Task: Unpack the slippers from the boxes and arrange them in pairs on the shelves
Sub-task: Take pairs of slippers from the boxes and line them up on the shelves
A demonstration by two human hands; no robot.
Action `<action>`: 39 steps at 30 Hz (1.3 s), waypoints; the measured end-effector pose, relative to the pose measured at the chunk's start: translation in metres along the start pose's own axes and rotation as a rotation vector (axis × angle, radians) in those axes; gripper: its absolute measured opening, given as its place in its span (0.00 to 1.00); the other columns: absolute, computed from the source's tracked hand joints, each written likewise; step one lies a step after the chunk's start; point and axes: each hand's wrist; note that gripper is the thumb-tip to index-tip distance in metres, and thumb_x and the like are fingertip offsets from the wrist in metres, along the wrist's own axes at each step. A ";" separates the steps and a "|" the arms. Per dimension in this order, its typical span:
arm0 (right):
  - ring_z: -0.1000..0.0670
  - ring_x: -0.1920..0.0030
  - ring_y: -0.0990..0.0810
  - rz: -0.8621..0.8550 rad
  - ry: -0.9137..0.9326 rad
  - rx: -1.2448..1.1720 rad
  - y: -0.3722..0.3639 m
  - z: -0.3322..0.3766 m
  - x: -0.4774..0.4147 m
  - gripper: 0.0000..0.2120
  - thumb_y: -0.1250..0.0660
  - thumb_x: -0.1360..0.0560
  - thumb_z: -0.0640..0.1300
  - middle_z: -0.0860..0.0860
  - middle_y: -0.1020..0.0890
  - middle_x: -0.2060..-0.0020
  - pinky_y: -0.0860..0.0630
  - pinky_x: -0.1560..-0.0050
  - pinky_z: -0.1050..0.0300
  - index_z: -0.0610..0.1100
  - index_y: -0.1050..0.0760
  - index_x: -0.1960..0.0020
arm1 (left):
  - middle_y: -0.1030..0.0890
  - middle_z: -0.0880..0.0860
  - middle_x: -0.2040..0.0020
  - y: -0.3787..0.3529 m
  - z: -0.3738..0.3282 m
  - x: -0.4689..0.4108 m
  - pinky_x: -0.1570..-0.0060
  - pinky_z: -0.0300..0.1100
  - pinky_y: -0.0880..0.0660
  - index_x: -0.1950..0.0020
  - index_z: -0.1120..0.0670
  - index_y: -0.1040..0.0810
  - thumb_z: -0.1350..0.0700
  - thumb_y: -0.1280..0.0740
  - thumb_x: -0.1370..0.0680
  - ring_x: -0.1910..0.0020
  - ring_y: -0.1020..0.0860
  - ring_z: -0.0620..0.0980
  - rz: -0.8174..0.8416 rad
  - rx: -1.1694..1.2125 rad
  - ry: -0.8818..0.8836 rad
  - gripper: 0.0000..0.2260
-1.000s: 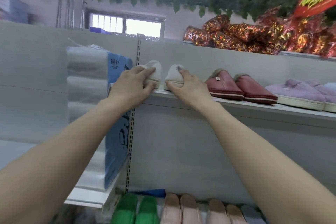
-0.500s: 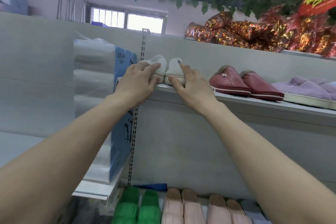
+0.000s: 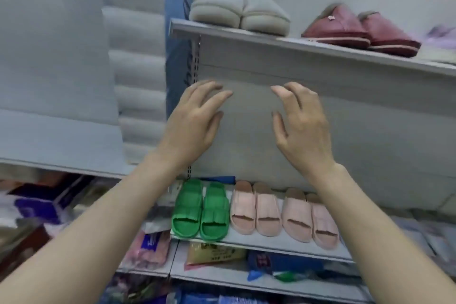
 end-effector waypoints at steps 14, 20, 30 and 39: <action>0.43 0.25 0.39 0.932 -0.387 -0.284 -0.151 0.054 0.277 0.34 0.33 0.23 0.49 0.45 0.40 0.23 0.34 0.30 0.49 0.50 0.45 0.21 | 0.39 0.55 0.25 -0.123 0.024 0.293 0.29 0.54 0.37 0.23 0.50 0.41 0.52 0.30 0.24 0.26 0.40 0.57 0.770 0.112 0.575 0.33; 0.41 0.24 0.44 0.999 -0.324 -0.256 -0.228 0.051 0.276 0.41 0.30 0.26 0.55 0.40 0.45 0.23 0.38 0.28 0.48 0.49 0.48 0.21 | 0.46 0.59 0.22 -0.175 0.054 0.299 0.27 0.59 0.42 0.21 0.52 0.46 0.48 0.27 0.28 0.24 0.48 0.64 0.845 -0.014 0.552 0.41; 0.37 0.23 0.46 1.026 -0.320 -0.270 -0.274 0.045 0.287 0.43 0.28 0.27 0.57 0.37 0.47 0.23 0.41 0.25 0.46 0.49 0.47 0.21 | 0.47 0.58 0.22 -0.212 0.084 0.307 0.26 0.58 0.45 0.23 0.53 0.41 0.50 0.25 0.29 0.23 0.49 0.63 0.874 -0.028 0.534 0.40; 0.36 0.29 0.35 0.832 -0.509 -0.152 -0.250 -0.041 0.285 0.31 0.33 0.25 0.50 0.37 0.35 0.27 0.34 0.31 0.44 0.45 0.37 0.24 | 0.38 0.63 0.25 -0.231 0.052 0.283 0.29 0.59 0.39 0.26 0.58 0.34 0.53 0.28 0.28 0.25 0.42 0.65 0.733 0.024 0.359 0.32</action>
Point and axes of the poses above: each hand's wrist, its own x-axis away from the middle knuckle, its own y-axis out of the back of the hand, z = x × y
